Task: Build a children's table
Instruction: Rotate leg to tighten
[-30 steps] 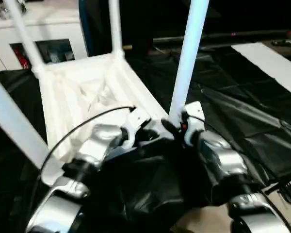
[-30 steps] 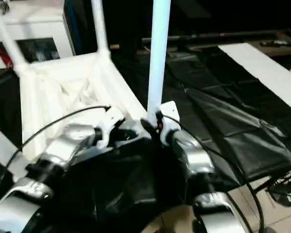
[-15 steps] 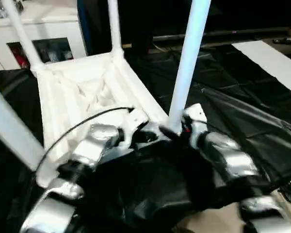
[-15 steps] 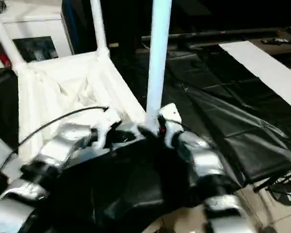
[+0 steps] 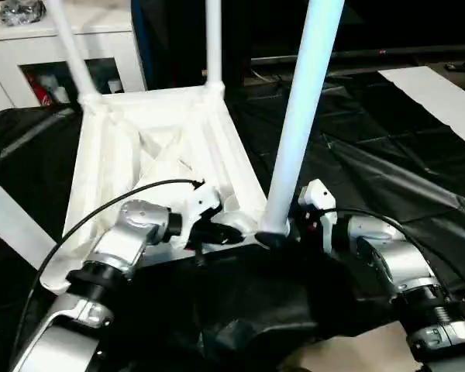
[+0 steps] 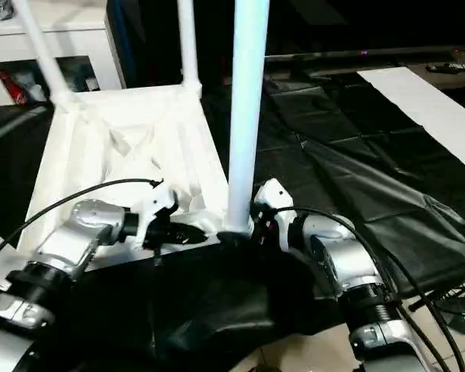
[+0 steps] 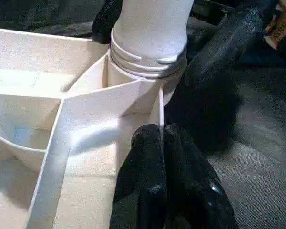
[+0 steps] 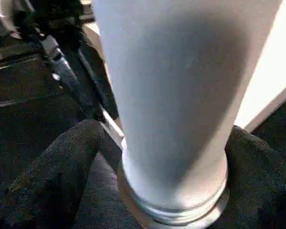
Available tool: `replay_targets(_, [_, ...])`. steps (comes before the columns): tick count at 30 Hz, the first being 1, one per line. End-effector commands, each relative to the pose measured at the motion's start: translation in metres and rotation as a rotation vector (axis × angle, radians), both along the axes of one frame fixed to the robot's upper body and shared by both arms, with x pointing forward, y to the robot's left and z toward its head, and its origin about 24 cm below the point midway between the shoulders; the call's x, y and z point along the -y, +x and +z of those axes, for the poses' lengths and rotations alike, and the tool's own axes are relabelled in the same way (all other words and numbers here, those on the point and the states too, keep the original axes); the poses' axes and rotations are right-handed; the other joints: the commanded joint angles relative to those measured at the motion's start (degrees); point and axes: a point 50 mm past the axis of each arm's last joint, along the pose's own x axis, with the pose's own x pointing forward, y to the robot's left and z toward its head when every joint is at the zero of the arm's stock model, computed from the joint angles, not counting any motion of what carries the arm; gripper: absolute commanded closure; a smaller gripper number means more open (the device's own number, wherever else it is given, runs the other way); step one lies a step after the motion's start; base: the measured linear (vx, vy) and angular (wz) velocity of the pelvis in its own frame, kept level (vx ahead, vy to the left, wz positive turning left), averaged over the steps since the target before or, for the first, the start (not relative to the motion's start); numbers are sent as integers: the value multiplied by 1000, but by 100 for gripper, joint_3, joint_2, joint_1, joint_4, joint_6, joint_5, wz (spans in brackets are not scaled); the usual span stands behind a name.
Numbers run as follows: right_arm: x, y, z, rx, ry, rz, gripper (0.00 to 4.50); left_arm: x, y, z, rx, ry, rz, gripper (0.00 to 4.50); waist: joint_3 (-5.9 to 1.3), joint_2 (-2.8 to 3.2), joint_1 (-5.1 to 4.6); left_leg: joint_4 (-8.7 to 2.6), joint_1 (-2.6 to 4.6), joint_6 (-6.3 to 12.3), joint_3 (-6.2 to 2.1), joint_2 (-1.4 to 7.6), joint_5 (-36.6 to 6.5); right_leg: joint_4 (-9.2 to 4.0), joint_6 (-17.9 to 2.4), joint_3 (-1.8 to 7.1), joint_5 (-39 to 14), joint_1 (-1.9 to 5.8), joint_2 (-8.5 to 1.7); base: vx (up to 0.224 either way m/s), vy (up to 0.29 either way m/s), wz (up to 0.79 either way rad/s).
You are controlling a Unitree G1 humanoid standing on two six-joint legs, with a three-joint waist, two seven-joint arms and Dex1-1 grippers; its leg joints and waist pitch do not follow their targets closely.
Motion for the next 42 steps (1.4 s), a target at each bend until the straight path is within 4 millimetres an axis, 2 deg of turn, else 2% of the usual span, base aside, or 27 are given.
replay_targets(1, [-5, -4, 3, -3, 12, 48, 70, 10, -1, 16, 35, -64, -81, 450, -364, 7, 9, -471, 160, 310, -251, 500, -936, -361, -1569, 256, -581, 227, -381, 0, 0, 0])
replay_targets(4, [-6, -6, 2, -17, 19, 69, 105, 8, -4, 15, 15, -59, -96, 450, -361, 11, 59, -470, 173, 306, -244, 506, -911, -353, -1568, 255, -559, 223, -381, 0, 0, 0])
replay_targets(6, [-6, -7, 2, -23, 22, 76, 105, 7, -5, 14, 10, -58, -100, 450, -363, 14, 77, -475, 171, 292, -243, 504, -894, -347, -1563, 253, -558, 225, -377, 0, 0, 0])
replay_targets(7, [-7, -8, 2, -28, 25, 81, 124, 7, -6, 14, 2, -56, -106, 450, -359, 13, 82, -479, 178, 260, -243, 506, -935, -351, -1555, 252, -617, 216, -376, 0, 0, 0])
replay_targets(13, [-10, -10, -1, -37, 30, 80, 174, 8, -6, 13, 4, -54, -98, 450, -359, -5, 75, -479, 164, 203, -252, 494, -982, -366, -1495, 262, -730, 229, -392, 0, 0, 0])
replay_targets(17, [-14, -11, -5, -36, 36, 50, 182, 13, -3, 13, 24, -65, -56, 450, -358, -16, 69, -476, 163, 213, -253, 494, -955, -371, -1476, 266, -764, 220, -396, 0, 0, 0])
replay_targets(19, [-21, -4, -14, -50, 28, -74, 184, 21, 5, 14, 63, -74, 16, 450, -354, -32, 53, -484, 160, 190, -262, 496, -970, -378, -1454, 269, -824, 219, -398, 0, 0, 0])
replay_targets(22, [-26, 1, -20, -68, 21, -169, 185, 28, 10, 15, 77, -75, 61, 450, -339, -42, -6, -489, 160, 34, -281, 468, -1219, -449, -1325, 279, -1409, 212, -422, 0, 0, 0])
replay_targets(25, [-38, 10, -26, -83, 18, -323, 185, 40, 19, 14, 95, -53, 162, 450, -319, -36, -66, -500, 171, -51, -292, 457, -1410, -493, -1227, 281, -1708, 173, -406, 0, 0, 0])
replay_targets(28, [-48, 16, -28, -94, 17, -425, 186, 49, 26, 14, 111, -46, 236, 450, -327, -30, -114, -510, 175, -121, -312, 454, -1549, -510, -1138, 264, -1893, 177, -395, 0, 0, 0])
replay_targets(32, [-63, 22, -25, -69, 38, -502, 186, 61, 28, 15, 126, -57, 264, 450, -340, -22, -137, -508, 168, -86, -301, 454, -1485, -502, -1150, 278, -1667, 159, -404, 0, 0, 0])
replay_targets(35, [-72, 22, -22, -31, 52, -461, 186, 65, 27, 15, 125, -65, 252, 450, -348, -28, -138, -495, 149, -9, -295, 452, -1374, -489, -1189, 278, -1483, 183, -409, 0, 0, 0])
replay_targets(36, [-75, 21, -19, -33, 89, -434, 130, 65, 26, 15, 124, -69, 239, 450, -349, 14, -127, -494, 139, 40, -298, 450, -1305, -475, -1219, 278, -1361, 201, -411, 0, 0, 0])
replay_targets(38, [-75, 20, -14, -57, 138, -395, 116, 62, 23, 14, 124, -75, 202, 450, -360, -16, -128, -488, 133, 153, -289, 451, -1206, -453, -1281, 270, -1161, 217, -394, 0, 0, 0])
replay_targets(42, [-65, 15, -13, -18, 101, -312, 70, 53, 18, 13, 115, -74, 144, 450, -359, -10, -120, -489, 124, 232, -291, 464, -1118, -435, -1331, 265, -1027, 233, -401, 0, 0, 0])
